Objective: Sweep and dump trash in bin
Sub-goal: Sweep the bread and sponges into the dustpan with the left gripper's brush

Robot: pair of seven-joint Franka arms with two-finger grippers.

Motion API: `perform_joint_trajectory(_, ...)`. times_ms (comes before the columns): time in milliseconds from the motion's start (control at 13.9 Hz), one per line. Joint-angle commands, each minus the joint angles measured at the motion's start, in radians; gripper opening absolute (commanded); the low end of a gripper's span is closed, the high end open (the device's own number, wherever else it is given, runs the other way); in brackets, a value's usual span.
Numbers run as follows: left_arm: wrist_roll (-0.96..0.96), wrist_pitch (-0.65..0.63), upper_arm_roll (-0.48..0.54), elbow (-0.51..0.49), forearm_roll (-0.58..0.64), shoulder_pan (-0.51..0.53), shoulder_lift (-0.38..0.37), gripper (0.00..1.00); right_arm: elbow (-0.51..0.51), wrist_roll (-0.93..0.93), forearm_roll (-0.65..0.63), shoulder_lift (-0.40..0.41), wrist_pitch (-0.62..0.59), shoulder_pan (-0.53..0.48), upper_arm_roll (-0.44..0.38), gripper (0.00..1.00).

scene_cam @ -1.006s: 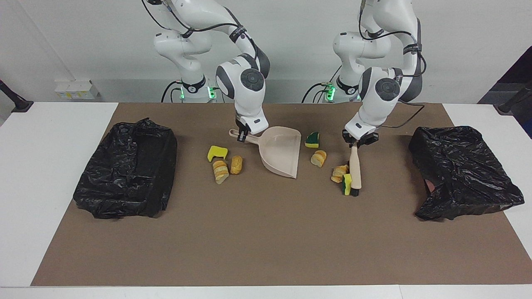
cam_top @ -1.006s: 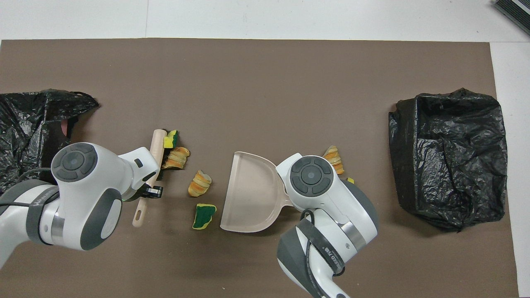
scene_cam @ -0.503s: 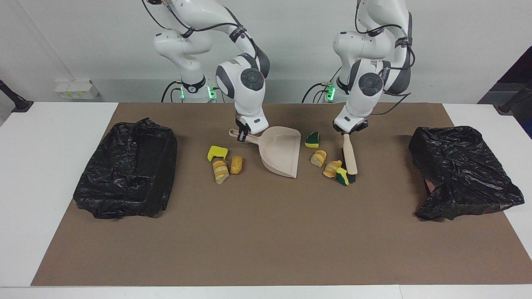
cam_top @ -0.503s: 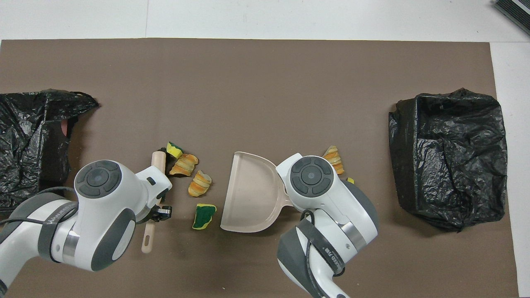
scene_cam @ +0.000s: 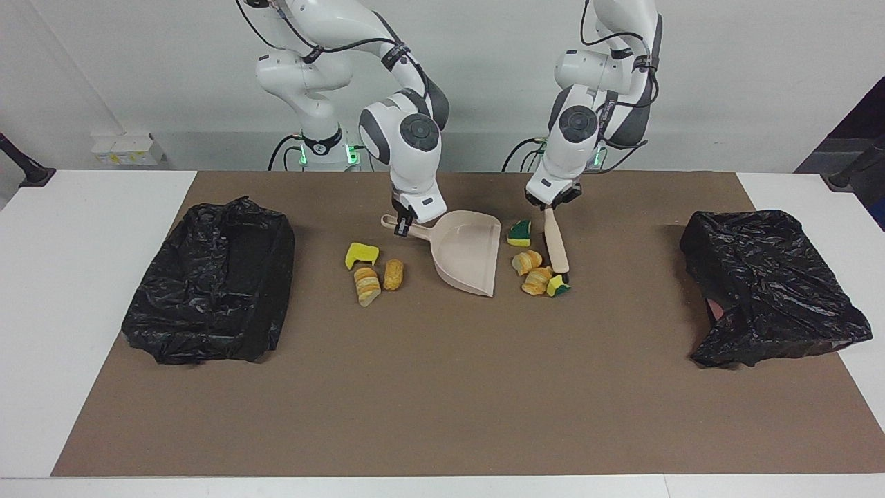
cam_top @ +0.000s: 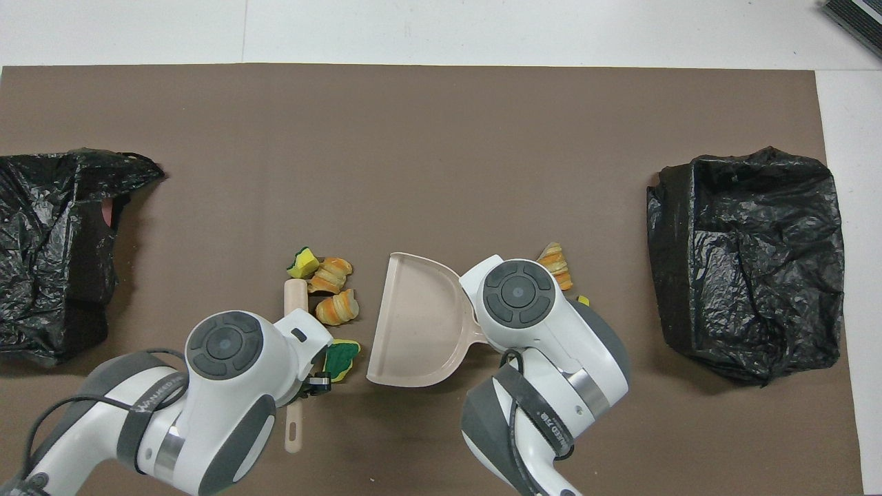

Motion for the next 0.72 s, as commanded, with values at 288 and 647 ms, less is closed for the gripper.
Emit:
perform_joint_trajectory(288,-0.045,0.158,0.012,0.077,-0.167,-0.185,0.052,0.00,-0.029,0.019,0.001,-0.029,0.013,-0.007,0.005,0.00)
perform_joint_trajectory(647,-0.025,0.112,0.013,0.195,-0.167,-0.250,0.069,0.00,-0.029,0.019,0.001,-0.029,0.013,-0.007,0.005,0.00)
